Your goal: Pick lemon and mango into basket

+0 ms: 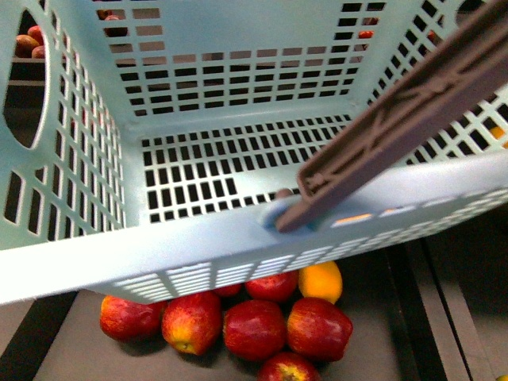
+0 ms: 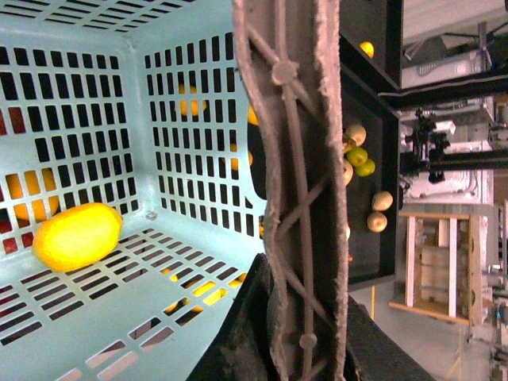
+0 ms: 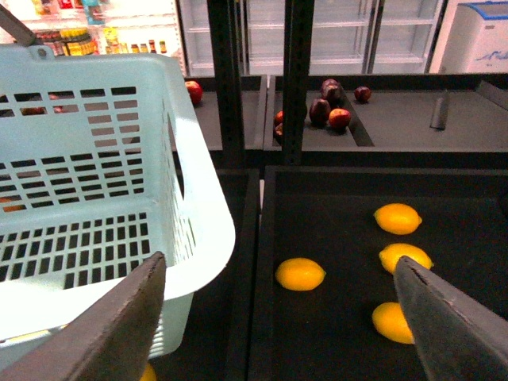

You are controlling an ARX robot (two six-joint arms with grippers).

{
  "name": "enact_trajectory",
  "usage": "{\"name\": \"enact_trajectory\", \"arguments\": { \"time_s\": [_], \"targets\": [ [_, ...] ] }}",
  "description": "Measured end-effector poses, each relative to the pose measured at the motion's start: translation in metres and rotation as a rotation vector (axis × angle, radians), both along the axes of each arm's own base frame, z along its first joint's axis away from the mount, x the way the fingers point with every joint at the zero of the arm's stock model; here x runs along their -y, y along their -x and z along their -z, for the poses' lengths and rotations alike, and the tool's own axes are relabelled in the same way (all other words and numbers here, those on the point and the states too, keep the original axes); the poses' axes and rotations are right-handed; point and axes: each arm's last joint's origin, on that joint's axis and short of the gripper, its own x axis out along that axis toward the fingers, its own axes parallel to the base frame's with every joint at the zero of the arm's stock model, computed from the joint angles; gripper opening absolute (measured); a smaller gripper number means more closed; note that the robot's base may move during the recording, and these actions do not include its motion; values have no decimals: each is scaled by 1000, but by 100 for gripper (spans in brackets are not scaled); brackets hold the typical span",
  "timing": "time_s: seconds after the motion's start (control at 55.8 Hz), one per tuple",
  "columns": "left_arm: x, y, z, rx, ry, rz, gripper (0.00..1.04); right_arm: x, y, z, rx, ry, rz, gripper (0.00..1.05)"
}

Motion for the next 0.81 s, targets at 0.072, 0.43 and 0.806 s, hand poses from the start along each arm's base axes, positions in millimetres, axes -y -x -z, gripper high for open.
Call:
{"name": "enact_trajectory", "arguments": {
  "time_s": [0.072,0.43,0.806],
  "targets": [
    [1,1,0,-10,11,15,7,0,0,0,0,0,-3,96],
    [-3,-2,0,-2,1,-21,7,0,0,1,1,0,-5,96],
    [-3,-2,0,-4,5,-10,7,0,0,1,-3,0,-3,96]
  ]
}}
